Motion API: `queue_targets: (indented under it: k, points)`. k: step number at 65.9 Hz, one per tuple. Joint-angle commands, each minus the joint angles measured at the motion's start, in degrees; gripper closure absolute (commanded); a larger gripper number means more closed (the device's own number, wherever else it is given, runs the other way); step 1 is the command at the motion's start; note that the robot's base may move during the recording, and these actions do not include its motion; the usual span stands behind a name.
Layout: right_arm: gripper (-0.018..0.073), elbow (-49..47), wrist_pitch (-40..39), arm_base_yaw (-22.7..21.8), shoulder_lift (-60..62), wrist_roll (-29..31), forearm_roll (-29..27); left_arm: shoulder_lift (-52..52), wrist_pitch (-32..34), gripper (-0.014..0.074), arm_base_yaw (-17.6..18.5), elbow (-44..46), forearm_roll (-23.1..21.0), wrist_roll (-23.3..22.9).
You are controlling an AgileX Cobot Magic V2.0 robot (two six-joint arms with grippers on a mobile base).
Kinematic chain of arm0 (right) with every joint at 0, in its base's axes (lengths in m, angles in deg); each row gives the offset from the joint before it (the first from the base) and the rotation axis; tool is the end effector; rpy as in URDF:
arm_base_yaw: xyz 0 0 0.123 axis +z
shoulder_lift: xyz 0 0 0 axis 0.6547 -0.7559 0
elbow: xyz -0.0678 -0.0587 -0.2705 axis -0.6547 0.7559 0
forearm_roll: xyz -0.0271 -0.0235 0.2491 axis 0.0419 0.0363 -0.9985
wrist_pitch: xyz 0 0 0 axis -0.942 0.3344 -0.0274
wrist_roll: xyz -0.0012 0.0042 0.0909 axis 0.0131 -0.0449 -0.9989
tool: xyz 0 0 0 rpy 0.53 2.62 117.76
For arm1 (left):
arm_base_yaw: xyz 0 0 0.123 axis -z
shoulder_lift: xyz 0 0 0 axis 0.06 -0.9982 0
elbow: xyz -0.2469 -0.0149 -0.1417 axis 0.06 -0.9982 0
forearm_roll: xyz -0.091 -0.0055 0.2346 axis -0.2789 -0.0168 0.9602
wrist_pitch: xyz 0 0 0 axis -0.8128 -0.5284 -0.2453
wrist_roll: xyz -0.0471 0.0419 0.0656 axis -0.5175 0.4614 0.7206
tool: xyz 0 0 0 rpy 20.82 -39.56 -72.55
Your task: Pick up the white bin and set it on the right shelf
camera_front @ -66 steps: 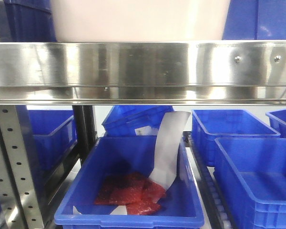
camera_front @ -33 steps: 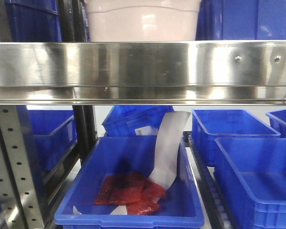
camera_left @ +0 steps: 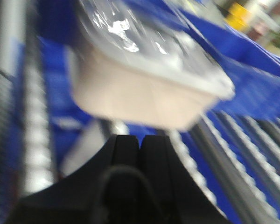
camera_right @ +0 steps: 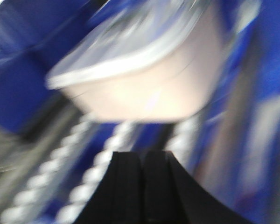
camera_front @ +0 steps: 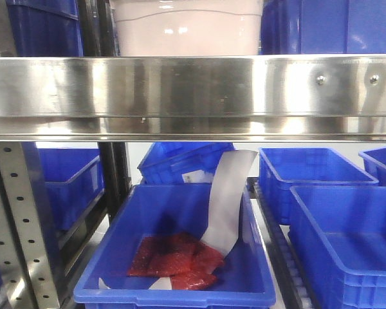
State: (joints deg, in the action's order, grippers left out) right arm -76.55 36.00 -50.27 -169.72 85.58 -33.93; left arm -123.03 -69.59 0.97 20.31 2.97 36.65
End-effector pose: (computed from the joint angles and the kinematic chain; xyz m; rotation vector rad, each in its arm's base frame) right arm 0.3633 -0.0058 0.4006 0.0449 1.9293 0.7098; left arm 0.3421 -0.0305 0.4218 0.0145 1.8823 -0.6793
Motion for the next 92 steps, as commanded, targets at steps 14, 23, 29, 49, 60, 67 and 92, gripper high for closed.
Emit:
queue_targets:
  k: [14, 23, 29, 49, 60, 67, 92]
  points:
    - [0.0502, -1.38, -19.34, -0.22, 12.77, -0.83, 15.76, 10.85, 11.80, 0.0715, 0.24, 2.17, 34.78, -13.86]
    - [0.0502, 3.39, -24.38, -0.22, 18.41, -0.76, 15.83, 15.69, 13.40, 0.0715, 0.24, -0.88, 41.28, -20.51]
    - [0.0502, 8.39, -27.26, -0.22, 22.36, -0.71, 15.94, 20.48, 16.80, 0.0715, 0.24, -5.95, 41.28, -22.54]
    - [0.0503, 31.98, -35.16, -0.22, 38.51, -0.63, 15.94, 37.90, 30.51, 0.0715, 0.24, -31.52, 41.13, -23.21]
    - [0.0503, 46.50, -40.59, -0.22, 51.18, 0.19, 15.94, 49.11, 30.63, 0.0714, 0.24, -44.26, 41.23, -23.21]
    - [0.0505, 54.31, -40.93, -0.22, 60.76, 2.89, 15.94, 56.81, 30.63, 0.0714, 0.24, -51.24, 41.23, -23.21]
    - [0.0505, 64.23, -39.04, -0.22, 78.93, 3.30, 15.83, 72.20, 27.81, 0.0715, 0.24, -60.00, 41.23, -23.21]
